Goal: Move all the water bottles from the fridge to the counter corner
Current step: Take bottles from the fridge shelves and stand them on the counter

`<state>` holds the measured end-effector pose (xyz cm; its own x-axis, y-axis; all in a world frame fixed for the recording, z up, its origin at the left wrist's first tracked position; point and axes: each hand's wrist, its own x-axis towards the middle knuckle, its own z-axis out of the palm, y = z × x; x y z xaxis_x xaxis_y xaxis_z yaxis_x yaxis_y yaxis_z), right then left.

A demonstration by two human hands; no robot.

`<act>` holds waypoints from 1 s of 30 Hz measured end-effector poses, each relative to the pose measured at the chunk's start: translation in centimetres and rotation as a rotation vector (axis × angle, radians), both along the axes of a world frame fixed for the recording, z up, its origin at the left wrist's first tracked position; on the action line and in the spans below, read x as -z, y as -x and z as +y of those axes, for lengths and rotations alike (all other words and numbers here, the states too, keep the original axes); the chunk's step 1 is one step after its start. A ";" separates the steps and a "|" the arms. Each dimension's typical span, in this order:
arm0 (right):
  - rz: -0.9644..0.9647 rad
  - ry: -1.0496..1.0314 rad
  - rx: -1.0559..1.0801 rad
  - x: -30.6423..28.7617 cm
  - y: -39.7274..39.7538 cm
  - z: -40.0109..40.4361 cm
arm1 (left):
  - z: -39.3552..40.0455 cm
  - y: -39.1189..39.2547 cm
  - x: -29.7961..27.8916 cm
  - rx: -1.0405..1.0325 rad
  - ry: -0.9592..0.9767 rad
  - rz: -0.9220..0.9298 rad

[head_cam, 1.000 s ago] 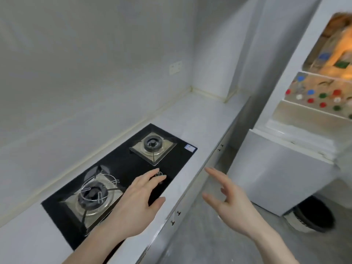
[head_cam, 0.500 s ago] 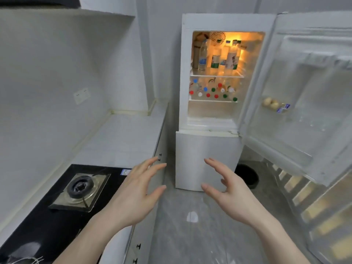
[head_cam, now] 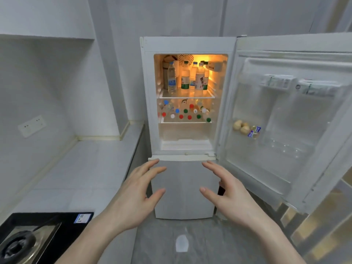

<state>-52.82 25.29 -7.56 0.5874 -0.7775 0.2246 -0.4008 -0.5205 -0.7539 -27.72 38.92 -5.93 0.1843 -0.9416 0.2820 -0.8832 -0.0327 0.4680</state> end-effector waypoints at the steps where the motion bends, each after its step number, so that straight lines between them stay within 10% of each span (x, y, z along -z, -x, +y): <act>1: 0.003 0.001 0.000 -0.2 0.3 -1.2 | -1.1 0.2 -0.1 0.006 0.005 0.000; 30: -0.048 0.140 0.144 -3.8 -3.8 -23.7 | -28.9 -6.8 -3.5 0.163 0.096 -0.057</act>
